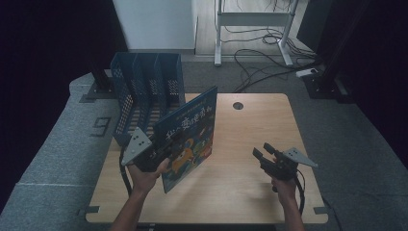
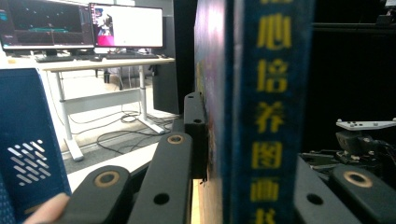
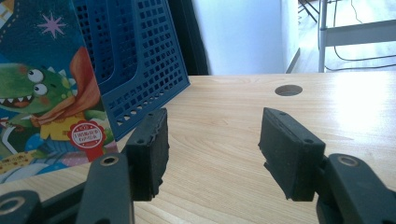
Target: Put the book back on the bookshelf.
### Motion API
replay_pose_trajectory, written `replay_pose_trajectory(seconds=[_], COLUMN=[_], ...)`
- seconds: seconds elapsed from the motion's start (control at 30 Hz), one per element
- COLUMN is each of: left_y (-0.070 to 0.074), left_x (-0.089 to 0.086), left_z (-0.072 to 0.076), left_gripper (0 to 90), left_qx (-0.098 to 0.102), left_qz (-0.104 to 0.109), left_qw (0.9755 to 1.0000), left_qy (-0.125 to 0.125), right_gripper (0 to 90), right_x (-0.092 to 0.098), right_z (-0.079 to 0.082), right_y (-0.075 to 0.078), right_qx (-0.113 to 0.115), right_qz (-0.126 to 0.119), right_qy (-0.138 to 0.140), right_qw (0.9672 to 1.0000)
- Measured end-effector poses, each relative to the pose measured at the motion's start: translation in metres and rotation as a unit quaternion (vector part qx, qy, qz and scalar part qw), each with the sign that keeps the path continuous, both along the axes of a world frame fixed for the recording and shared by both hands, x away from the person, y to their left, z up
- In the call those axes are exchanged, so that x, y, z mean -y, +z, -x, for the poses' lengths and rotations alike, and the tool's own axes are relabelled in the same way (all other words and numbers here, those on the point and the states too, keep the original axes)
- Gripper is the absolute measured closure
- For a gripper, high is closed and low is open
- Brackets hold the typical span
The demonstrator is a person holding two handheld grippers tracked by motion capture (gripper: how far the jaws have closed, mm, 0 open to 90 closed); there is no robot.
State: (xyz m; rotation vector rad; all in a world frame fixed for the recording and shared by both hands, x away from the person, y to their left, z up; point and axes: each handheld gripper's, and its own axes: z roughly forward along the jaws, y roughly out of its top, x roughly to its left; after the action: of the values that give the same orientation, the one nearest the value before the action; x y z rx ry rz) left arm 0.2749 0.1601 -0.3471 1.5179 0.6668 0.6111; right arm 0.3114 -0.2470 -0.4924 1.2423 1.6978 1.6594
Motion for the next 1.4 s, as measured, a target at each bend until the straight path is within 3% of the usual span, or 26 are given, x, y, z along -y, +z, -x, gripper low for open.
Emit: replay_pose_trajectory(seconds=[0.9, 1.4], left_y=[0.008, 0.015], left_x=[-0.01, -0.019], left_z=[-0.002, -0.002], left_gripper=[82.2, 82.2], left_qx=[0.003, 0.011], left_qz=[0.001, 0.0], left_qw=[0.9999, 0.9995], left_qy=[0.015, 0.028], right_gripper=[41.6, 41.5], right_x=[0.002, 0.002], right_z=[-0.001, -0.005], right_y=[-0.003, -0.01], right_qx=[-0.004, -0.02], right_qz=[0.0, 0.008], right_qy=[-0.002, -0.001], right_qw=[1.0, 0.9998])
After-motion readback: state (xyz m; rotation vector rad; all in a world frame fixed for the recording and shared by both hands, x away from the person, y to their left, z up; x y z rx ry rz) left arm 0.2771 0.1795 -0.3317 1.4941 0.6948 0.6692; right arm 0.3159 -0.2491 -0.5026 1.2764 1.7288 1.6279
